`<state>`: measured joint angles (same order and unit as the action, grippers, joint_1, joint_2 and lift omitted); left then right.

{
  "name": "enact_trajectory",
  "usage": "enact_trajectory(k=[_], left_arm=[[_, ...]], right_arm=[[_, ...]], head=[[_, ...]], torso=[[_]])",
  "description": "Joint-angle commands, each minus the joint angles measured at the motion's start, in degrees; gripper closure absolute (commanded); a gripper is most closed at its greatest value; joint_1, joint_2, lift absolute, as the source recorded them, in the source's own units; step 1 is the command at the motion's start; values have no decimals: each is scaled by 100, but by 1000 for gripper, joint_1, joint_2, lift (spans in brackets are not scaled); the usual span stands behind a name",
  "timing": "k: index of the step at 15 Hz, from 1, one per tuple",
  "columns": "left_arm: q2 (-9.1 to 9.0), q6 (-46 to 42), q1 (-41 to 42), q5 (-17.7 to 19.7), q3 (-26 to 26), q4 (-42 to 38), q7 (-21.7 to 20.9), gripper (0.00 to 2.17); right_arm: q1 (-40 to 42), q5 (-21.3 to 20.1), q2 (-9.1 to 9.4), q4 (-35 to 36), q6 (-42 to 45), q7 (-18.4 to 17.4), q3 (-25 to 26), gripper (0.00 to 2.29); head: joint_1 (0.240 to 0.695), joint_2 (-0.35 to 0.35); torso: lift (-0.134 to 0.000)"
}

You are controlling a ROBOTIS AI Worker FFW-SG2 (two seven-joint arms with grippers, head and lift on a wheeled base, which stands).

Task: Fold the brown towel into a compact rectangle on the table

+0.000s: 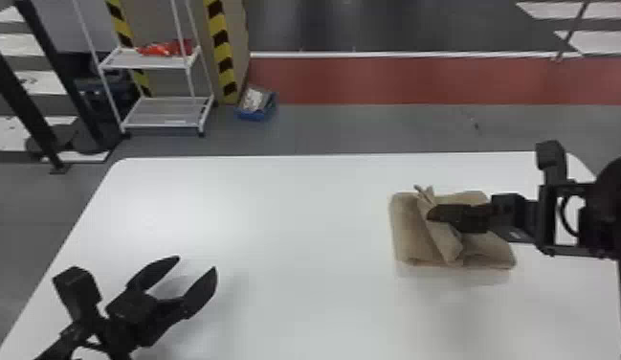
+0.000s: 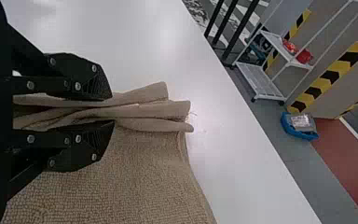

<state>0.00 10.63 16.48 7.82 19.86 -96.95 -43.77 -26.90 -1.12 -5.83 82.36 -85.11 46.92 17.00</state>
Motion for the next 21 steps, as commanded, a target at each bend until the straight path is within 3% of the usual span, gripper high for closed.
enact_trajectory(k=[1,5,7,8,9,11,15,21], left_arm=[[-15,-12,13,0,0,-8,0,73],[-15,-12,13,0,0,-8,0,73],[-15,-12,31,0,0,-35,-9,73],[-15,-12,39,0,-9,-43,-9,73],[-15,-12,39,0,-9,-52,-9,73],[-15,-12,39,0,-9,-61,-9,73],[-15,-12,39,0,-9,-61,-9,73],[-15,-12,66,9,53,-70,-35,73]], right_arm=[[62,174,20,-1,60,1,40,2],[229,754,29,202,289,1,401,63],[229,754,64,263,341,-60,603,164],[229,701,55,281,341,-131,603,441],[229,578,29,289,341,-157,568,917],[176,183,20,289,306,-447,401,2216],[88,-160,20,184,412,-676,-21,2260],[62,-72,117,78,394,-667,-663,2260]], head=[[695,45],[695,54],[695,50],[695,45],[695,40],[695,25],[695,3],[695,39]], torso=[[-124],[-124],[-124],[-124],[-124],[-124],[-124],[-124]])
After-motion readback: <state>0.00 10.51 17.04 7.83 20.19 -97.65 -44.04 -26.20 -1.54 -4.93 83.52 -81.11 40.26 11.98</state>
